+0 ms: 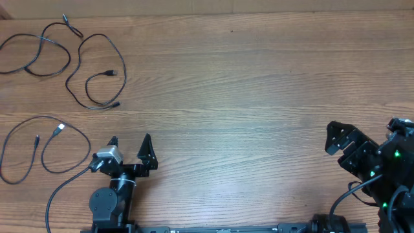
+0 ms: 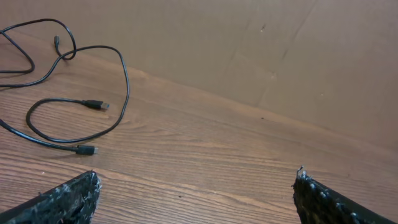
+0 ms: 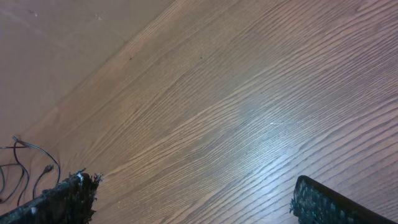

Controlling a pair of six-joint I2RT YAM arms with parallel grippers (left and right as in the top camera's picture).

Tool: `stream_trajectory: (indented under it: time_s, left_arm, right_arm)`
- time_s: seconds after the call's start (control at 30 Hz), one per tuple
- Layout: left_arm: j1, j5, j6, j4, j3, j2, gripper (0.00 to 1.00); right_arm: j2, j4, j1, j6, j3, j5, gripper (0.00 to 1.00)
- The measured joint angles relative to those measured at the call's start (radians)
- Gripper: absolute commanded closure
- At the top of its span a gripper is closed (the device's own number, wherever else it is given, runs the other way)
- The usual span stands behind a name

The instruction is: Untangle cables

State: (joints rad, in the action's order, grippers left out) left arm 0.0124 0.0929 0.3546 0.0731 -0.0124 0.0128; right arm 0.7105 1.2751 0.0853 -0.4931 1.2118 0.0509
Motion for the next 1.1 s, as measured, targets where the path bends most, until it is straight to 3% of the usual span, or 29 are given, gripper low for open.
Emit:
stream_trajectory:
  time_s: [0.5,0.8,1.1]
  left_arm:
    - [0.0,-0.013,-0.007,0.002,0.0,0.0,0.01]
    - [0.0,-0.035,-0.253,0.003,0.0,0.0,0.01]
    - [0.0,-0.038,-0.298,0.004,0.0,0.0,0.01]
  right_arm:
    - [0.0,0.0,0.0,0.0,0.0,0.0,0.0]
    - [0.0,0.0,0.0,0.0,0.0,0.0,0.0]
    - [0.0,0.0,0.0,0.0,0.0,0.0,0.0]
